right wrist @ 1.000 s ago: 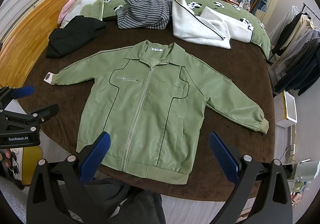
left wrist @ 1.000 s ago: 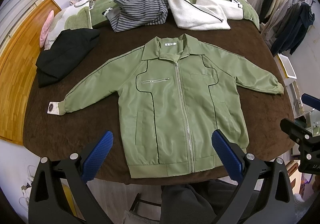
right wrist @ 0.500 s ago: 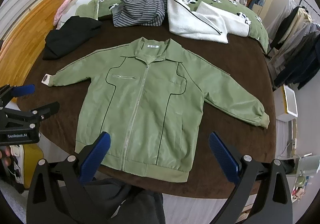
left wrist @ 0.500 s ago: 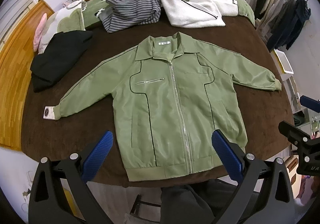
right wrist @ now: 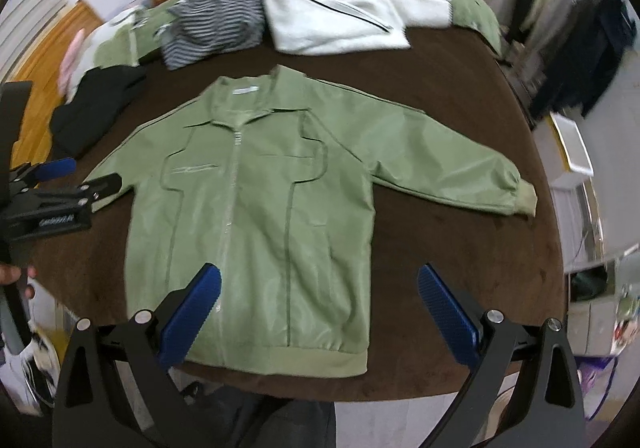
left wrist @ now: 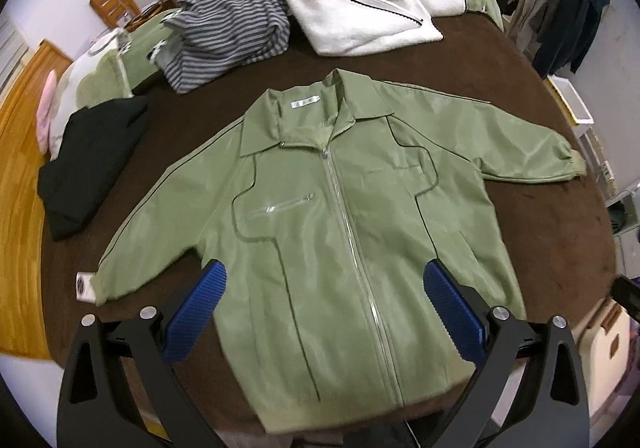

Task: Fold large clothes
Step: 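Grasp the ribbed cuff of the green jacket sleeve with the right tool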

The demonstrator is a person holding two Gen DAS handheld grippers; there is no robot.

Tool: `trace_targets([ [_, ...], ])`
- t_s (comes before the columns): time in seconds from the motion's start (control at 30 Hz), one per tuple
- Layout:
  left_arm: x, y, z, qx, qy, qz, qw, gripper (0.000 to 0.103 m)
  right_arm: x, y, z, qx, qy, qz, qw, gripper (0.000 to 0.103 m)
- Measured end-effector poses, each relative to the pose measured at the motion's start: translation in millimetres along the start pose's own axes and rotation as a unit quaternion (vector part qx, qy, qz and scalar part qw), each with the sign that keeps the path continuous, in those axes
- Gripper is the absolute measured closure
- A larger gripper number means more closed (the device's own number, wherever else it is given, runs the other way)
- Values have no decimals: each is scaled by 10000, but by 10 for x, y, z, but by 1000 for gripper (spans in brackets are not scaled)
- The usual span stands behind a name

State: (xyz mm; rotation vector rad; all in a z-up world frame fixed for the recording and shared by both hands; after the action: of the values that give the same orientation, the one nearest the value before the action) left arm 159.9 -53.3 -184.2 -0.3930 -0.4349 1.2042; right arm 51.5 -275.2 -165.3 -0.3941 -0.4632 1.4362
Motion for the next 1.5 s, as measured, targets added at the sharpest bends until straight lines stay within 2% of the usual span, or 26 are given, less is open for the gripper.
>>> trace_targets([
  [0.13,-80,-43,-636,23,-55,97,9999,6,-306,174,-451,173,154,-213,9995,6],
  [0.3,-123,-148,-1620,-261,-79,531,9982,6,-631,366,-965,36,305,-433,9986,6],
  [0.43,-124,-272,-2206,-606,-212,686,9956,6,-941,498,-1484,-115,403,-689,9967,6],
  [0.5,-142,-335,-2438,-746,-114,812,9938,6,-1033,526,-1672,-103,434,-774,9960,6],
  [0.63,-151,-424,-2778,-949,-13,1005,9904,6,-1203,513,-1970,-220,558,-884,9943,6],
  [0.77,-178,-294,-3166,-664,17,1098,9917,6,-1356,426,-2083,-424,636,-1026,9918,6],
  [1.0,-213,-238,-3239,-748,-106,982,9923,5,-1936,222,-2245,-765,578,-1534,9835,6],
  [1.07,-209,-237,-3246,-739,-87,985,9923,5,-2175,126,-2268,-985,345,-1837,9774,6],
  [1.1,-215,-236,-3249,-740,-86,975,9924,5,-2312,66,-2248,-1191,228,-2000,9723,6],
  [1.17,-202,-232,-3261,-739,-91,955,9926,5,-2598,2,-2254,-1332,63,-2421,9611,6],
  [1.23,-203,-231,-3265,-735,-99,951,9927,5,-2992,-23,-2278,-1503,-108,-3006,9418,6],
  [1.33,-198,-231,-3262,-759,-120,951,9925,5,-3470,34,-2312,-1658,-40,-3637,9166,6],
  [1.4,-208,-223,-3266,-758,-132,944,9926,5,-3829,101,-2336,-1756,-47,-4172,8917,6],
  [1.5,-209,-225,-3265,-768,-141,937,9925,5,-4118,179,-2386,-1808,78,-4527,8731,6],
])
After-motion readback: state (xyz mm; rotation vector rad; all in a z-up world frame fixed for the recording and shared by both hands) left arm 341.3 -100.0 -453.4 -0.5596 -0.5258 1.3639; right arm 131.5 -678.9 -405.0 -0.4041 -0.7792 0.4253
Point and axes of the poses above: each gripper's, at about its wrist camera, not at the fingertips, and z roughly against the way its jaws point, x to its left, y to its underside, the point moved 9 cm from there along -z, roughly the way its jaws point, and after that the axes turned 10 degrees about -x, right-handed, at the moved point
